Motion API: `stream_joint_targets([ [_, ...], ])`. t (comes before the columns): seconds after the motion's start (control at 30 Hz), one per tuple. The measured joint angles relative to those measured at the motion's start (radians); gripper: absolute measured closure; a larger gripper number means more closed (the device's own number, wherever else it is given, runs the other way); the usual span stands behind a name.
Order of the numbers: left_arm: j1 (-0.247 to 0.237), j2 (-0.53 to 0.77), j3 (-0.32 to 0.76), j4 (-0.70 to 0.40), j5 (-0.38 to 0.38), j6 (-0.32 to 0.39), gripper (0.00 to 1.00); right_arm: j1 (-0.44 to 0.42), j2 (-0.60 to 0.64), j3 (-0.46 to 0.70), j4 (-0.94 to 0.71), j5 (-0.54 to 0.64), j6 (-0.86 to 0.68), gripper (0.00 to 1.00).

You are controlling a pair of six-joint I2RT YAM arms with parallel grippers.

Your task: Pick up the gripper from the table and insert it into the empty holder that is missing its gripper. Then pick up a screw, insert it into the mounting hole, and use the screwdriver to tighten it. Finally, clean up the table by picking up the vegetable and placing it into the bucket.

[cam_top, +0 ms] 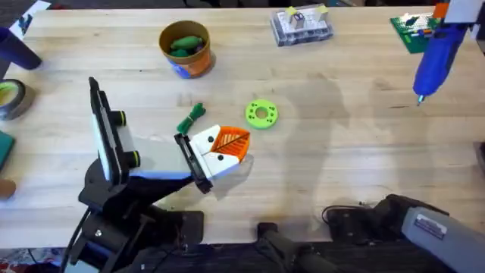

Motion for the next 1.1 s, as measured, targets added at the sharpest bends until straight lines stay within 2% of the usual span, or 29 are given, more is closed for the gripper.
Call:
stream_joint_targets([
  [0.23,0.000,0.000,0.000,0.000,0.000,0.000,0.987,0.126,-0.164,-0.178,0.179,-0.042,0.078,0.975],
  [0.5,0.000,0.000,0.000,0.000,0.000,0.000,0.987,0.372,-0.302,-0.383,0.517,-0.057,0.257,0.975],
  [0.67,0.000,0.000,0.000,0.000,0.000,0.000,0.987,0.562,-0.308,-0.443,0.701,-0.062,0.323,0.975],
  [0.93,0.000,0.000,0.000,0.000,0.000,0.000,0.987,0.849,-0.263,-0.455,0.900,-0.066,0.352,0.975],
  [1.1,0.000,0.000,0.000,0.000,0.000,0.000,0.987,0.989,-0.210,-0.457,1.031,-0.071,0.360,0.975],
])
